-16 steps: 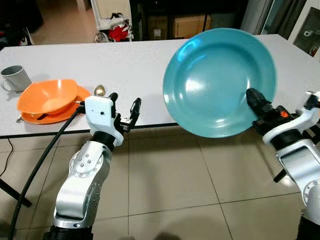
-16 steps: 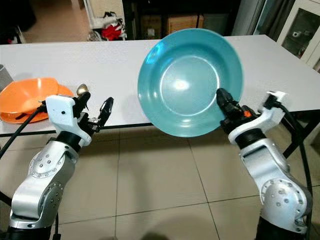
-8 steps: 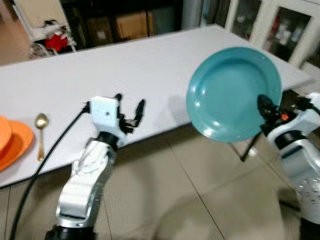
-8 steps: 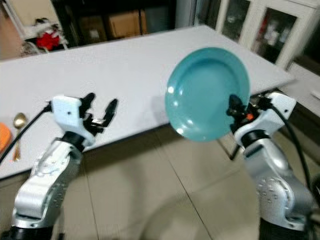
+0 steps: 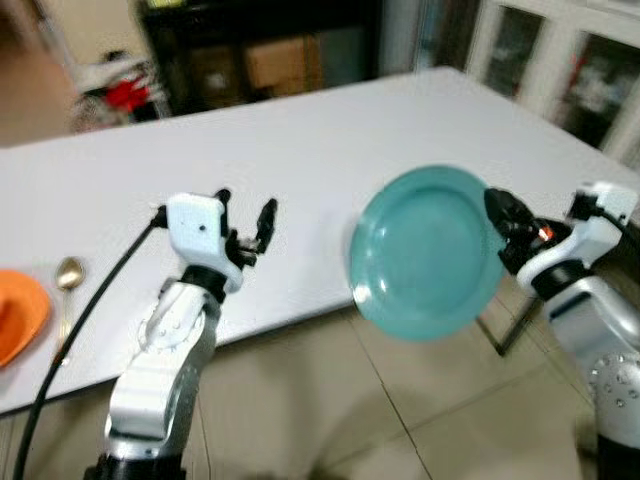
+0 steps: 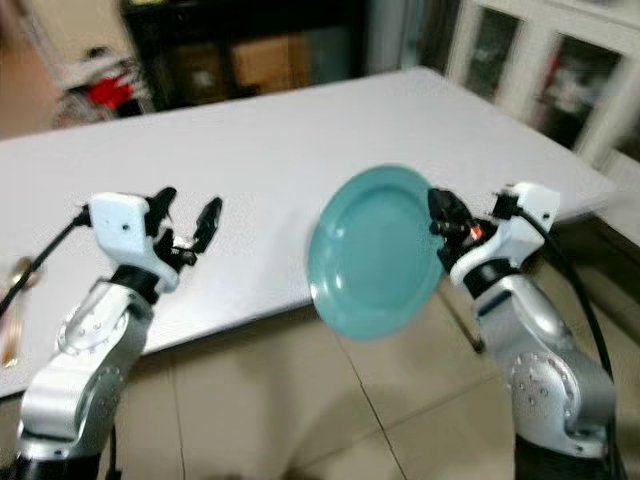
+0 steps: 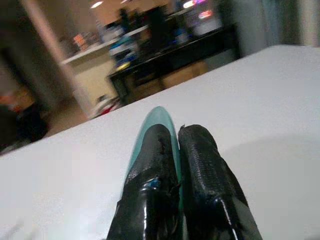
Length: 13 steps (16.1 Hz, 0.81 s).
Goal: Setting the table
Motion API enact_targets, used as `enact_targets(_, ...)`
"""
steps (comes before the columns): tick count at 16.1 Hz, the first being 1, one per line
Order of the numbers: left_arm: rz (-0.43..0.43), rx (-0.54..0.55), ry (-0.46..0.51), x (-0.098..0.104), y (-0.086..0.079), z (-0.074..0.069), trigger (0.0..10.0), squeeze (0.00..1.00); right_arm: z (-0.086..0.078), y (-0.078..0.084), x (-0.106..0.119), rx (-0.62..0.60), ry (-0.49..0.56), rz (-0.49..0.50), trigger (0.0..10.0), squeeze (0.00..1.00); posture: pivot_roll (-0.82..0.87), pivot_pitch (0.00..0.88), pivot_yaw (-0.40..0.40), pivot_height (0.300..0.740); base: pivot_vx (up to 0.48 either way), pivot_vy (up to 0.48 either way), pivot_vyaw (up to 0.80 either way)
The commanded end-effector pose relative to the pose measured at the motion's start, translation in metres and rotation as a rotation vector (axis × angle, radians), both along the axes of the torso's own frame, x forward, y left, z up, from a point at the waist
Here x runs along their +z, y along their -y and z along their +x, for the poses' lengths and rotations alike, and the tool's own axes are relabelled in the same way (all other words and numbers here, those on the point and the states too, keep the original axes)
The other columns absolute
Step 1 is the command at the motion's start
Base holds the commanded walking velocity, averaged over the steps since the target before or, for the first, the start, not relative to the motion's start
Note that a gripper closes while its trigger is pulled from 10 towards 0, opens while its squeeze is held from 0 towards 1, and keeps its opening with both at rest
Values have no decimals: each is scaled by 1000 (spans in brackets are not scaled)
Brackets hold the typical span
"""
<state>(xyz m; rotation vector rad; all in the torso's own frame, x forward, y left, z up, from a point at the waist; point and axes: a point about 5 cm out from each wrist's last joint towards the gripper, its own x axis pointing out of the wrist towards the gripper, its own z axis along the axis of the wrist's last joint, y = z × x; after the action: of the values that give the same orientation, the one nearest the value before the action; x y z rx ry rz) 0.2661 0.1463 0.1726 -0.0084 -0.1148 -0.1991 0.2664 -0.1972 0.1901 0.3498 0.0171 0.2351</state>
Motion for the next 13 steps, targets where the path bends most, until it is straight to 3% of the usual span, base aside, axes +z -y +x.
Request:
enact_targets(1, 20, 43, -15, -2, -12, -3, 10000, 0, 0, -15, 0, 82, -3, 12, 10000, 0, 22, 0, 19, 740, 379, 0, 800)
enact_targets(3, 31, 49, -19, -3, -15, -9, 10000, 0, 3, -8, -1, 76, -12, 16, 10000, 0, 28, 0, 12, 740, 379, 0, 800)
enact_targets(10, 59, 87, -36, -5, -26, -12, 10000, 0, 18, 4, -6, 16, -25, 56, 10000, 0, 48, 0, 12, 740, 342, 0, 0)
enact_targets(13, 74, 81, -59, -9, -28, -14, 10000, 0, 19, 9, -7, 6, -32, 77, 10000, 0, 49, 0, 14, 740, 0, 0, 0)
